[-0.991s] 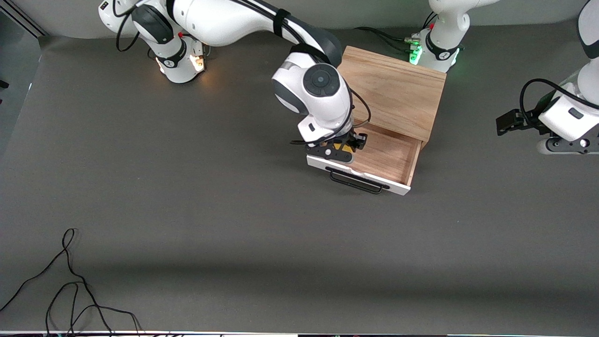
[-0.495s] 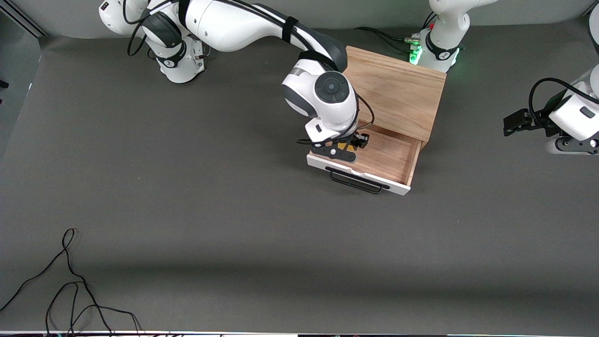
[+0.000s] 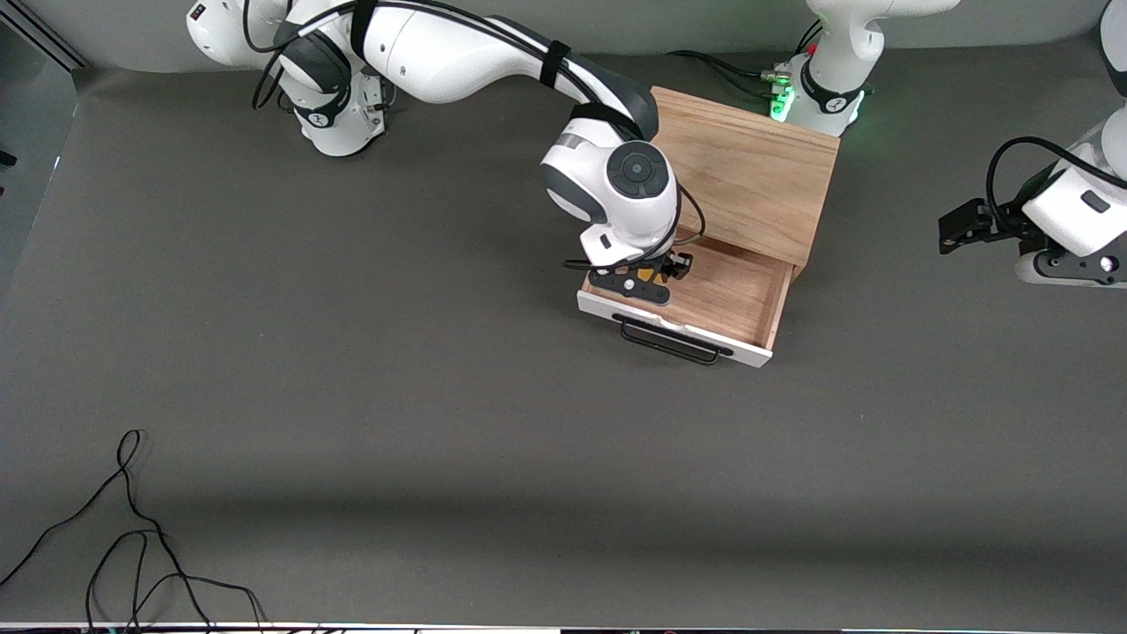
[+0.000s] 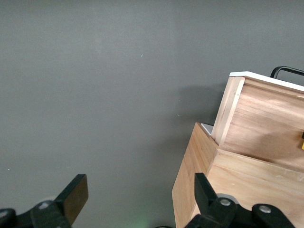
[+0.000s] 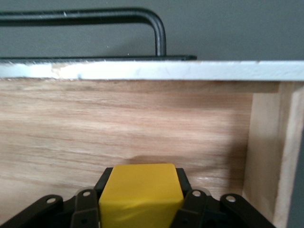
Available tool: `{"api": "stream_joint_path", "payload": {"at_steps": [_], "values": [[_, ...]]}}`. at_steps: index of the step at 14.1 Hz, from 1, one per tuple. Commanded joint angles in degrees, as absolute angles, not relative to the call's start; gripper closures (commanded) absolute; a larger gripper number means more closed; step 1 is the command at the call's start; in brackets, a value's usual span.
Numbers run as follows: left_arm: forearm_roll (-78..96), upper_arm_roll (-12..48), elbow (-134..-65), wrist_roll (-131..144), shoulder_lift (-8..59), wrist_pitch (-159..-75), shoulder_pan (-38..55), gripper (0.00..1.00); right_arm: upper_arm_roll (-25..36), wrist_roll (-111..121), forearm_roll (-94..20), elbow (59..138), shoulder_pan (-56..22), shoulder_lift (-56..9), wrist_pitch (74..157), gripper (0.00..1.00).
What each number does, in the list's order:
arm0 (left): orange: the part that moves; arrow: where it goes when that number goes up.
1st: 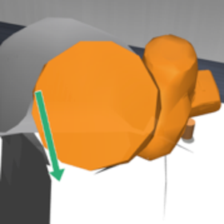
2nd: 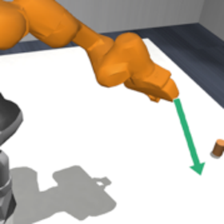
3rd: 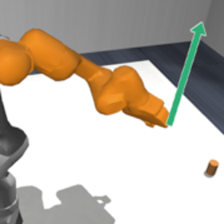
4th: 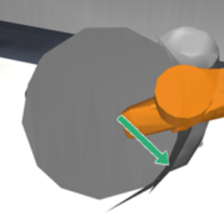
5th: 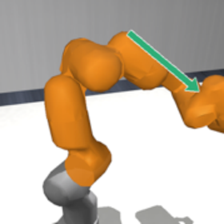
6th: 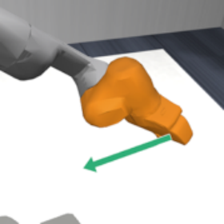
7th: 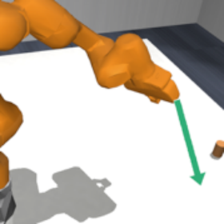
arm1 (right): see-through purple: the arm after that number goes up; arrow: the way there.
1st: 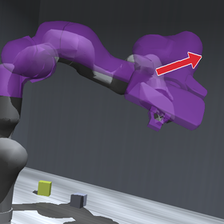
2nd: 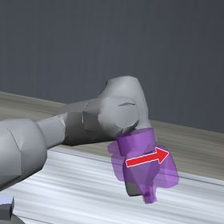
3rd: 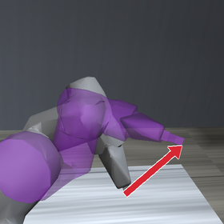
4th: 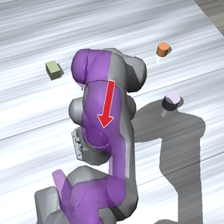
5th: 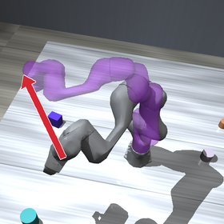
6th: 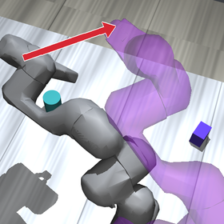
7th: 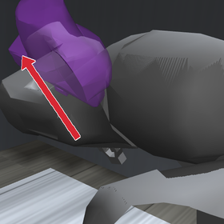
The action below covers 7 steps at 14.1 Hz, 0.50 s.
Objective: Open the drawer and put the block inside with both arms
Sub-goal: 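Lower the cube into the drawer and open the right gripper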
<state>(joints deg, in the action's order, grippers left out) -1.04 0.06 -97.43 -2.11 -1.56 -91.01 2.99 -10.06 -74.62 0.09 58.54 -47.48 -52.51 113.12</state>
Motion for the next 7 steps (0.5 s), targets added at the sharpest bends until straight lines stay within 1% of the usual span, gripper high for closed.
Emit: {"api": "stream_joint_path", "payload": {"at_steps": [1, 2, 3, 4, 5, 6, 7], "values": [[-0.62, -1.49, -96.60, -2.64, -1.59, -91.50, 4.40, 0.00, -9.49, -76.82, 1.32, 58.45, -48.16, -52.73, 114.43, 0.77], [-0.62, -1.41, -96.07, -2.55, -1.23, -91.41, 4.31, 0.00, -9.49, -76.90, 1.41, 58.45, -48.16, -52.65, 114.43, 0.63], [-0.62, -1.41, -95.80, -2.55, -1.14, -91.41, 4.31, 0.00, -9.49, -77.08, 2.19, 58.45, -48.25, -52.73, 114.43, 0.39], [-0.62, -1.41, -95.80, -2.55, -1.14, -91.32, 4.31, 0.00, -9.49, -77.52, 3.07, 58.53, -48.25, -52.73, 114.43, 0.33], [-0.62, -1.41, -95.80, -2.64, -1.14, -91.41, 4.39, 0.00, -9.58, -78.04, 3.69, 58.54, -48.34, -52.82, 114.43, 0.18], [-0.53, -1.41, -95.71, -2.64, -1.06, -91.41, 4.74, 0.00, -9.49, -78.22, 4.21, 58.54, -49.30, -52.91, 114.43, 0.00], [-0.53, -1.41, -95.71, -2.55, -0.97, -91.41, 5.09, 0.00, -9.49, -78.22, 5.18, 58.54, -49.48, -53.08, 114.43, 0.00]]}}
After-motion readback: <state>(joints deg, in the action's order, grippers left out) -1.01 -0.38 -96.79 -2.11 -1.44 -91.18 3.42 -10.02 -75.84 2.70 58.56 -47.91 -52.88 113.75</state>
